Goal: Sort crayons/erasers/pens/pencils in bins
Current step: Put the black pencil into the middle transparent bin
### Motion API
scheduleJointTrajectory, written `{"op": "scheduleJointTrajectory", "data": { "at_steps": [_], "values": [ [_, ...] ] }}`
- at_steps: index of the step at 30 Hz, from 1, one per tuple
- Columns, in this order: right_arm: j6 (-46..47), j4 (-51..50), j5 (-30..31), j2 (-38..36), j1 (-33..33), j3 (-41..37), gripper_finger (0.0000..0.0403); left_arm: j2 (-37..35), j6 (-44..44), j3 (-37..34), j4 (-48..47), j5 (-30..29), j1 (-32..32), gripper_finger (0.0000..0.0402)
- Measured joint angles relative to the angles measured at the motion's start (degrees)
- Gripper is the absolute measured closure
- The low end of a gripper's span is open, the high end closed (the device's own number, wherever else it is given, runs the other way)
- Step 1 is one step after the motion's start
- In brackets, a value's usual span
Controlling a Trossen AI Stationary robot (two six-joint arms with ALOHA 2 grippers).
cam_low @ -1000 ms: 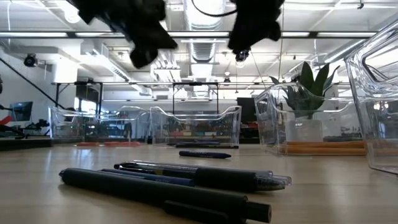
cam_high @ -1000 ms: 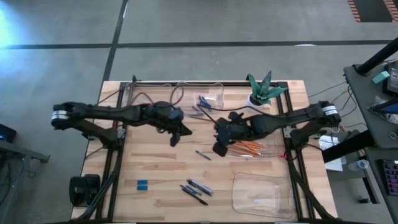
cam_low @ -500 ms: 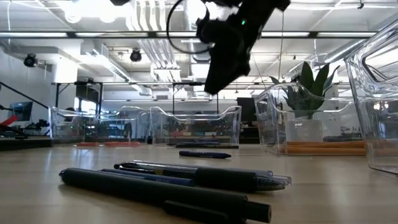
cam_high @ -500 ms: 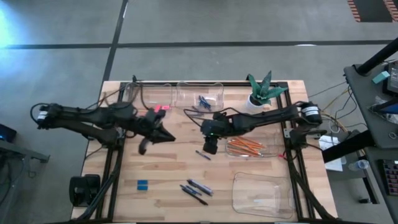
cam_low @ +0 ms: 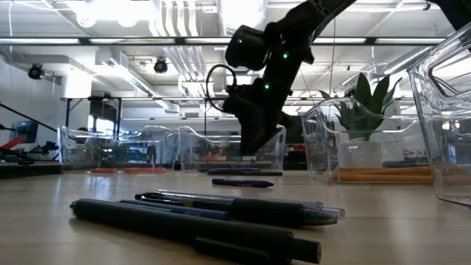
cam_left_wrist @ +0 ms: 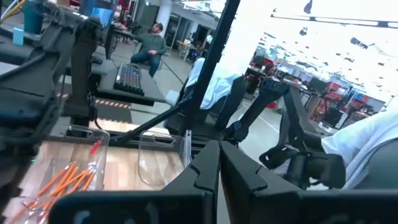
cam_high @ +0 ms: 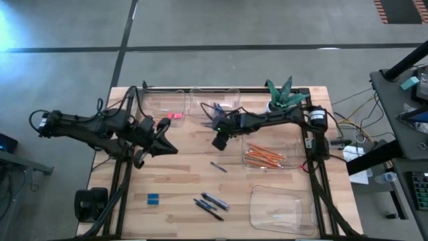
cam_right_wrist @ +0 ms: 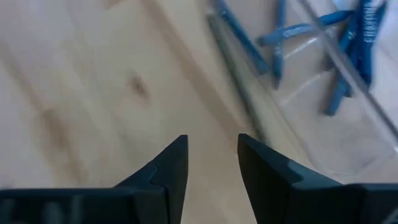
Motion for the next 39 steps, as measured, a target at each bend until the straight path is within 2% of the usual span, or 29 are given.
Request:
{"op": "scheduleJointTrajectory", "data": {
  "at_steps": [9, 12, 18, 28, 35, 39],
  "values": [
    [-0.4, 1.0, 0.5, 1.5, -4.8, 0.1, 0.0282, 0.1, 2.7, 0.1, -0.2, 0.0, 0.0, 0.0401],
    [-0.1, 1.0, -0.1, 2.0, -5.7, 0.2, 0.0282, 0.0, 3.5, 0.6, -0.1, -2.5, 0.0, 0.0401],
    [-4.7, 0.6, -2.4, 1.8, -5.8, 0.1, 0.0284, -2.1, 3.6, 0.7, 0.0, -7.4, 0.0, 0.0401],
    [-10.6, 1.3, -4.8, -2.5, -3.3, -0.2, 0.0284, -2.2, 3.4, 0.4, -0.1, -7.5, 0.1, 0.0401],
    [-22.5, 1.8, -3.6, -2.3, 0.6, -0.7, 0.0284, -1.5, 3.2, -0.2, -1.1, -7.4, 0.1, 0.0402],
    [-25.3, 2.8, 3.4, -1.2, 1.5, -1.2, 0.0284, -1.5, 3.1, -0.2, -2.1, -7.3, 0.1, 0.0402]
  ]
}}
